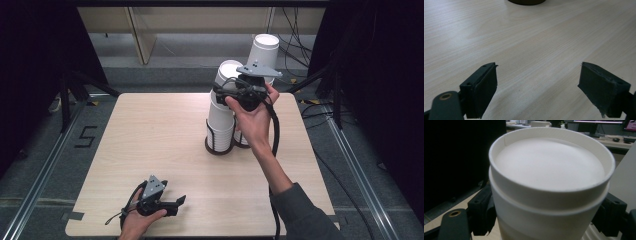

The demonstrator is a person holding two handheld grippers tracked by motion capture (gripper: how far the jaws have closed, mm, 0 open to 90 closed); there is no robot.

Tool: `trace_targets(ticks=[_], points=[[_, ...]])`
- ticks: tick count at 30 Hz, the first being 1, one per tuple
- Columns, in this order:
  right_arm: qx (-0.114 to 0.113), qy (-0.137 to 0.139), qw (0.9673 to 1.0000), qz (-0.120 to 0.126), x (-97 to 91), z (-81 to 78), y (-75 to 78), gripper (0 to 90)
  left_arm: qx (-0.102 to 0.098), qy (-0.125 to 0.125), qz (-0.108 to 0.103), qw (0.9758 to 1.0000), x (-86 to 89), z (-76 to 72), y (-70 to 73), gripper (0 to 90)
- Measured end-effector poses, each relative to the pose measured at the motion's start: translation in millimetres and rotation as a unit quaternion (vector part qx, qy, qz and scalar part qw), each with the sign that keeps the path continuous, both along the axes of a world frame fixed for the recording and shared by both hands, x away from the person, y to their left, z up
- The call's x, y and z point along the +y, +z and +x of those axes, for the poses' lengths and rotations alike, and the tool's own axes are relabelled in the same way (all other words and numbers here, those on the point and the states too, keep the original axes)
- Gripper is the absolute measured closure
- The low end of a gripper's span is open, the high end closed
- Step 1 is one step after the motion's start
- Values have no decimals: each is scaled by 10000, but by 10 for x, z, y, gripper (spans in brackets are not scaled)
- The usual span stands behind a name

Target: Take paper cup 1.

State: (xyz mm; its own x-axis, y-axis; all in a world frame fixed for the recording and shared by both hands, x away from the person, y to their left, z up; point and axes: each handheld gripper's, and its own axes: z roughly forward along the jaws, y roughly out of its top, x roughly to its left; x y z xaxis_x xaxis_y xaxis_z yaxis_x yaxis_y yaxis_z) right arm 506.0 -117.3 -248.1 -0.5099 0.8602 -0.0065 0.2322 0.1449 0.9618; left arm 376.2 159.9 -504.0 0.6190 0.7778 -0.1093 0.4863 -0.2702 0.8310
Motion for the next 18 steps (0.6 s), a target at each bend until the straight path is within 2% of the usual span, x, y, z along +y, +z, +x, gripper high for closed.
trace_targets(ticks=[7, 8, 11, 14, 16, 17, 18], points=[[-3, 307, 9995, -27, -90, -214, -22, 200, 8, 29, 24, 10000, 13, 4, 1, 145], [61, 367, 9993, -14, -105, -257, -36, 200, 6, 26, 28, 10000, 13, 4, 1, 145], [117, 610, 9981, -26, -164, -397, -150, 200, -1, 36, -8, 10000, 6, 1, 0, 145], [140, 709, 9974, 1, -193, -464, -218, 200, 3, 29, 30, 10000, 15, 4, 3, 145], [107, 785, 9968, -96, -207, -516, -303, 201, 7, 48, 9, 10000, 17, 5, 4, 145], [161, 883, 9960, -31, -210, -571, -390, 200, 3, 63, 8, 10000, 17, 4, 7, 145], [161, 883, 9960, -31, -210, -571, -390, 200, -6, 61, 11, 10000, 17, 2, 9, 145]])
